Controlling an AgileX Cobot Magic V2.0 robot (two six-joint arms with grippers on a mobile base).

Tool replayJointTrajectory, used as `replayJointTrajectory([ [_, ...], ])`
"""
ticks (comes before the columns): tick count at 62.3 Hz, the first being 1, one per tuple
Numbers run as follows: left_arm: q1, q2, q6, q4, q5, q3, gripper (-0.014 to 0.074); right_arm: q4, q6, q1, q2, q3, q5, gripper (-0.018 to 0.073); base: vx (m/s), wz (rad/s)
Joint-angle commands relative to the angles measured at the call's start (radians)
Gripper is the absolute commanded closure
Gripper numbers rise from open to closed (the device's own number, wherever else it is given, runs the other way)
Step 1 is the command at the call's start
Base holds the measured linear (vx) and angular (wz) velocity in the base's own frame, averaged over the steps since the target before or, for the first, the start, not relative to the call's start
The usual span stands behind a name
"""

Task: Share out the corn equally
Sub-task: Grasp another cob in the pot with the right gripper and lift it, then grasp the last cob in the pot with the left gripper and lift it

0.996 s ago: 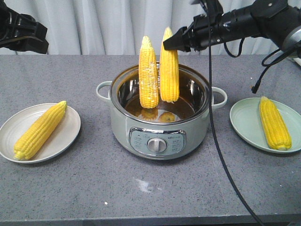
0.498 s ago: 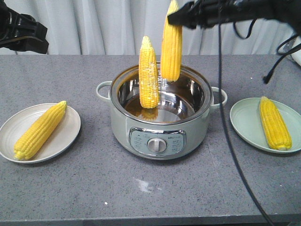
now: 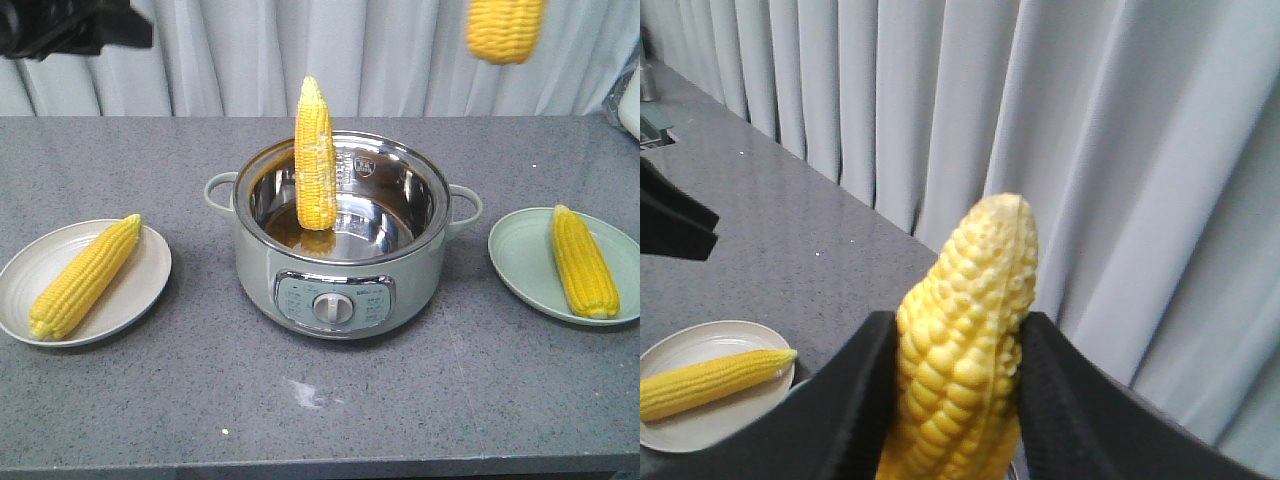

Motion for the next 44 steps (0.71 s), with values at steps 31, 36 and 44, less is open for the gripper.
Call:
replayJointTrajectory([
  [31, -0.001, 0.22, 0.543, -0.893, -0.256, -0.069, 0.0005, -0.251, 0.15, -0.048, -0.171, -0.028, 0.008, 0.0564, 0.0, 0.0],
  [36, -0.009, 0.273, 0.555, -0.91, -0.258, -0.143, -0.0031, -0.263, 0.15, -0.048, -0.171, -0.028, 0.008, 0.0564, 0.0, 0.0],
  [44, -0.023, 0.37, 0.575, -0.862, -0.27, -0.307, -0.0034, -0.269, 0.15, -0.048, -0.171, -0.028, 0.008, 0.0564, 0.0, 0.0],
])
